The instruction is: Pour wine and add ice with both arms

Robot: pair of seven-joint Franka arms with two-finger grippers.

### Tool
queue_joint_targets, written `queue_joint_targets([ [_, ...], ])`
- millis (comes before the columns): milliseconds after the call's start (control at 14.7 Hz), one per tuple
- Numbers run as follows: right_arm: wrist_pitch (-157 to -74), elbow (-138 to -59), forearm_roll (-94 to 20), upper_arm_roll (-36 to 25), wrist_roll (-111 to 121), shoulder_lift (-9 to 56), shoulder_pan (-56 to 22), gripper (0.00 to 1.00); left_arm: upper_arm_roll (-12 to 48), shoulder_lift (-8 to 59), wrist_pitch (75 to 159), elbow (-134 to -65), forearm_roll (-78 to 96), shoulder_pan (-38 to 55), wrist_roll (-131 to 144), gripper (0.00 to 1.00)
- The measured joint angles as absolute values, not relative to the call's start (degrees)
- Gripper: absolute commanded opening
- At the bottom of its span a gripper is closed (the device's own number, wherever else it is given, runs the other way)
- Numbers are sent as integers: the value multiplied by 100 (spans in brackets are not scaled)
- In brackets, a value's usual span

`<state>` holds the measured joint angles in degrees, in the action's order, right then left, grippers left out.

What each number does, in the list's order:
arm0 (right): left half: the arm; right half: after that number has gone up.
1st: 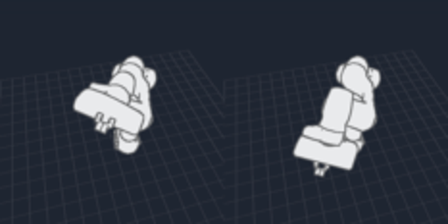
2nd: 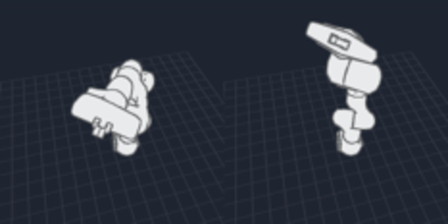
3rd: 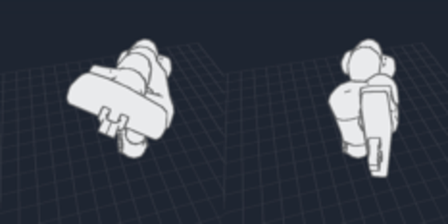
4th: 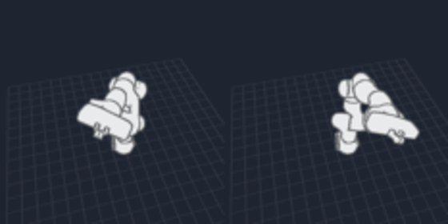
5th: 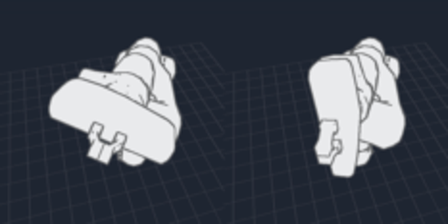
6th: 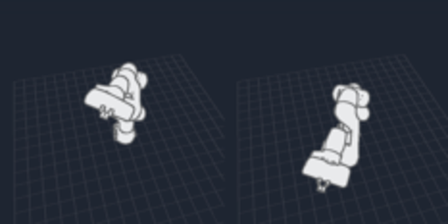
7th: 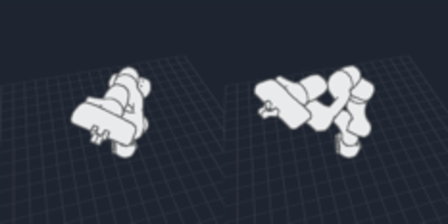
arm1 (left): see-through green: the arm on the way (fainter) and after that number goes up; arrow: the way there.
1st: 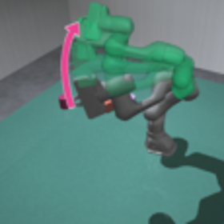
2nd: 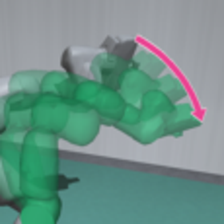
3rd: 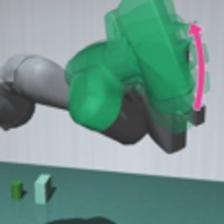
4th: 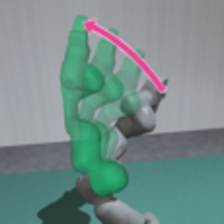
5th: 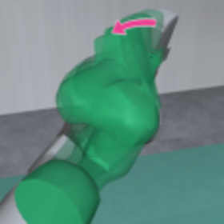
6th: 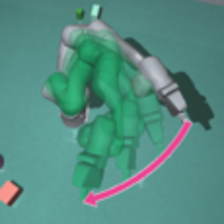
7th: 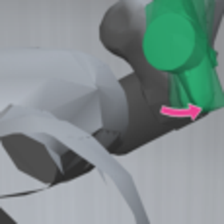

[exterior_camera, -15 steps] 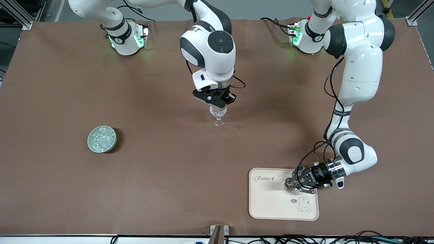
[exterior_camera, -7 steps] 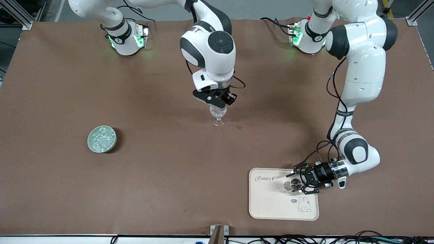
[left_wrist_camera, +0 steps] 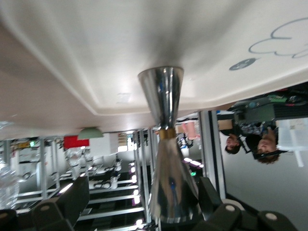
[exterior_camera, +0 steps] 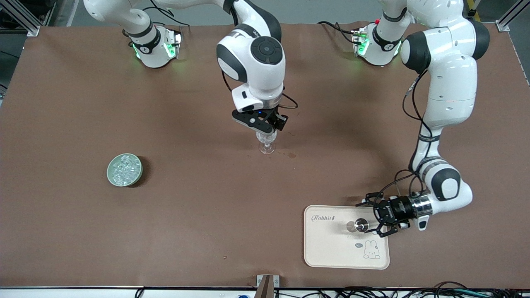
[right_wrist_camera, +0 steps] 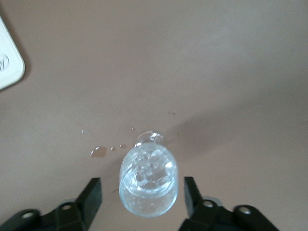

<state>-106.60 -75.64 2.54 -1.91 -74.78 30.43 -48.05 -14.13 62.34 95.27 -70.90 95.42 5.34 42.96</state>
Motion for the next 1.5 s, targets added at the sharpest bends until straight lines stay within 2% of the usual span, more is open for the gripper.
queue_joint_targets([
  [136,-10213,-7470,262,-237,-7095,2673,-4534,100,-1864,6233,8705,-7093,9542,503,4296,100],
  [340,-9655,-7450,294,-273,-6211,1979,-3915,100,-2218,6232,8181,-7087,9500,442,4289,100],
  [749,-8900,-7462,443,-290,-3973,1067,-2115,100,-2509,5855,8107,-7024,8696,536,2922,100],
  [1225,-8550,-7487,444,-291,-1227,779,-277,100,-3112,4845,8137,-6998,6594,505,-871,100],
  [1497,-8601,-7953,293,-290,-592,403,358,100,-2980,4058,8447,-6966,4807,505,-1232,100],
])
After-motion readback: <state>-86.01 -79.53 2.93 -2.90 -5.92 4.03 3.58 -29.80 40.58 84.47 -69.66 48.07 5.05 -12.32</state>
